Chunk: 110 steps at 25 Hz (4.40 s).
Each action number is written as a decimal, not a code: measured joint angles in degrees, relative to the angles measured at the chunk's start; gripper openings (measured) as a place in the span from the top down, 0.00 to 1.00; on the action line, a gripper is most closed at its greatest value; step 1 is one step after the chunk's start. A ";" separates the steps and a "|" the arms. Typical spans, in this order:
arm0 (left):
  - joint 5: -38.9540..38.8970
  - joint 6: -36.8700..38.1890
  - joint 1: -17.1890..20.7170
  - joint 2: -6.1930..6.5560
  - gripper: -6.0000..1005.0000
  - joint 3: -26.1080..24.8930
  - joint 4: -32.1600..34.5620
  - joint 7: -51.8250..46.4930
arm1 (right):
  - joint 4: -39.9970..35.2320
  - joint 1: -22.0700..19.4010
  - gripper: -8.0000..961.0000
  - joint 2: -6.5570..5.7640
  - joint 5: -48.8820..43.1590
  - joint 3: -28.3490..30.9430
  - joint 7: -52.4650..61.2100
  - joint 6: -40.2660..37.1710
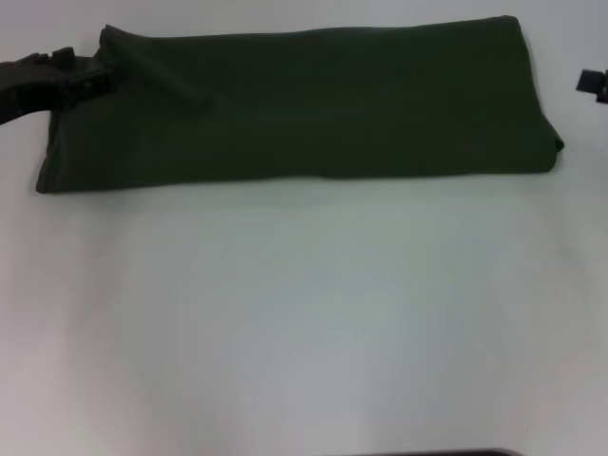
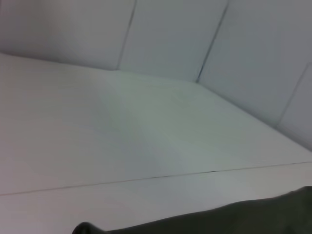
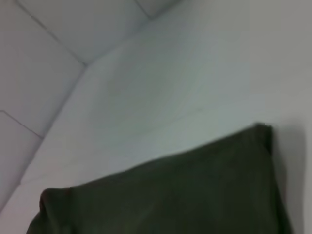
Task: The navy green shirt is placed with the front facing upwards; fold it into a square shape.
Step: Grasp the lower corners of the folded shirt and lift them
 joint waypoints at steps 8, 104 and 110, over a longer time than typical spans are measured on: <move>0.08 0.05 0.50 -0.08 0.08 0.10 -0.40 1.37 | 2.01 2.31 0.33 -0.49 -7.22 0.02 8.35 -0.62; 17.25 -1.03 -4.47 11.68 0.10 7.25 -13.03 -24.61 | 4.54 5.86 0.98 2.67 -11.86 -1.63 7.84 10.64; 17.23 0.24 -5.08 11.97 0.11 7.30 -12.98 -24.61 | 4.54 5.95 0.98 2.73 -11.86 -1.64 7.84 10.79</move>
